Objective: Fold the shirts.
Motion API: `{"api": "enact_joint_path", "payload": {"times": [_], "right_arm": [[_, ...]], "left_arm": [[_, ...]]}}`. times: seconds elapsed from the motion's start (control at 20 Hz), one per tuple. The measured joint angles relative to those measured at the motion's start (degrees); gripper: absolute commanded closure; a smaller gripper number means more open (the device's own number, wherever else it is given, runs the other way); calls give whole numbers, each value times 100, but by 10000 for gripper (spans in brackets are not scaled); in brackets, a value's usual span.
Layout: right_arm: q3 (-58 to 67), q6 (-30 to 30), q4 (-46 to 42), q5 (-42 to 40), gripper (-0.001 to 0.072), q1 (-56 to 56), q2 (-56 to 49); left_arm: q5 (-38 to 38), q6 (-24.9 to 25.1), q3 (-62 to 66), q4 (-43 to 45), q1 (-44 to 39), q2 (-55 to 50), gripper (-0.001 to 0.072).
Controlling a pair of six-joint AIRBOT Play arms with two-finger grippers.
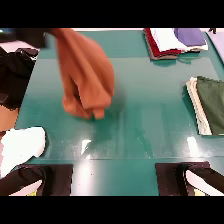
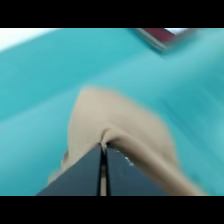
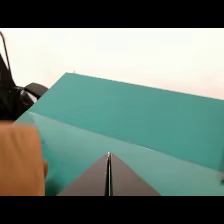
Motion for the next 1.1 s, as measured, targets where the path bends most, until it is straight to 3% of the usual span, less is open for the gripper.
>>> {"api": "enact_joint_path", "payload": {"times": [0.05, 0.1, 0.15, 0.35, 0.6, 0.8, 1.1], "right_arm": [[199, 2, 2, 98, 692, -109, -61], [376, 2, 2, 225, 692, -208, -120], [507, 2, 2, 332, 692, -286, -164], [778, 2, -4, 684, 692, -518, -234], [863, 4, 0, 850, 692, -586, -254], [874, 4, 2, 901, 692, -599, -260], [876, 4, -2, 1158, 692, -540, -437]], "left_arm": [[2, 85, 20, -33, -306, -267, 530], [59, 190, 35, -125, -595, -560, 194], [96, 282, 48, -236, -804, -815, 152], [50, 337, 70, -459, -883, -1438, 163], [-791, -52, -269, -529, 671, -1401, 162], [-1093, -168, -1829, -715, 1858, -800, 162], [-581, -293, -5036, -1060, 2734, 195, 162]]}}
